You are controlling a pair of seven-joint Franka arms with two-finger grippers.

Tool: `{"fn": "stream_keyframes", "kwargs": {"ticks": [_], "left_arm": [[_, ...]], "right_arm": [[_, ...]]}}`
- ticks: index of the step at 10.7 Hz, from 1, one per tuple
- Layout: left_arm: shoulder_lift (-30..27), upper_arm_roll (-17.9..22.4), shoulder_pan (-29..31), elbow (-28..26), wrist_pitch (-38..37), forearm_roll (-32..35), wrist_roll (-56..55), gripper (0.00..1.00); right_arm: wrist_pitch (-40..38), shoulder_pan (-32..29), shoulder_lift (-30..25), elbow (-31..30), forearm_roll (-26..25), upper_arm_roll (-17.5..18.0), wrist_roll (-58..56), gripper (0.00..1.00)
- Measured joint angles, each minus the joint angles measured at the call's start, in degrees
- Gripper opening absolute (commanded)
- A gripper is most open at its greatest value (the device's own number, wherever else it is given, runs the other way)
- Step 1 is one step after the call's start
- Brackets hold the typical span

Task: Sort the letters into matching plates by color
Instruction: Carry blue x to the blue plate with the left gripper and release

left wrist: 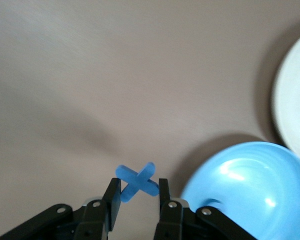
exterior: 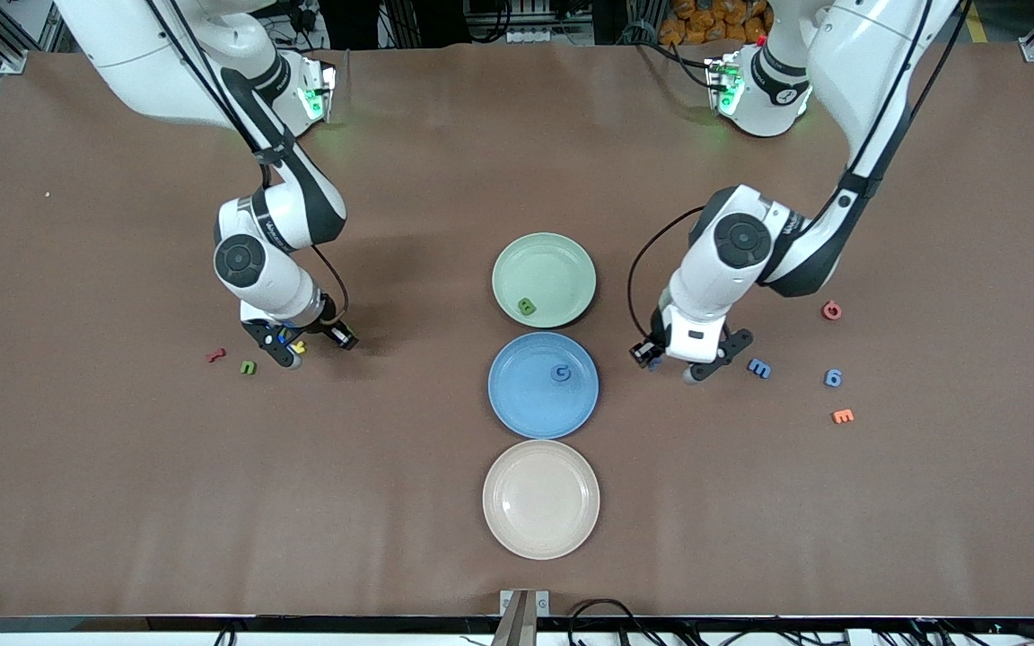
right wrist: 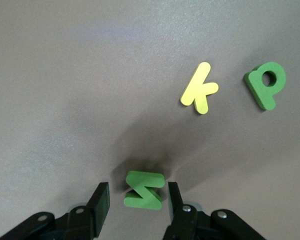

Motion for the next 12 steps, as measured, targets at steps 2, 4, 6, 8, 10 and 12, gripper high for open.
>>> {"fn": "stream_keyframes", "kwargs": {"ticks": [2,4,6,8,10,12], "left_arm": [[3.51,-0.04,-3.61,5.68,0.03,0.0,-5.87,0.0],[5.69,-0.09,-7.76,11.93,0.07,-0.04,-15.98,0.0],[6.09,-0.09,-10.06,16.03,0.06,-0.07,-22.06,0.0],[6.37,-0.09,-10.84,18.3,0.06,-0.65,-22.79,1.0],[6.82,-0.07,-11.24,18.68,0.06,-0.53,-20.27,1.0],[7.2,-0.06,-11.67,18.68,-0.01,-0.53,-17.83,1.0]], "right_arm": [[0.03,0.02,0.02,-0.01,0.0,-0.02,0.0,0.54],[0.04,0.02,0.04,-0.02,0.0,-0.03,0.0,0.53],[0.04,0.03,0.15,-0.05,0.0,-0.03,0.0,0.51],[0.2,0.03,0.32,-0.06,0.0,-0.04,0.0,0.5],[0.33,0.03,0.59,-0.06,0.0,-0.04,0.0,0.48],[0.51,0.02,0.86,-0.06,0.0,-0.05,0.0,0.42]]}}
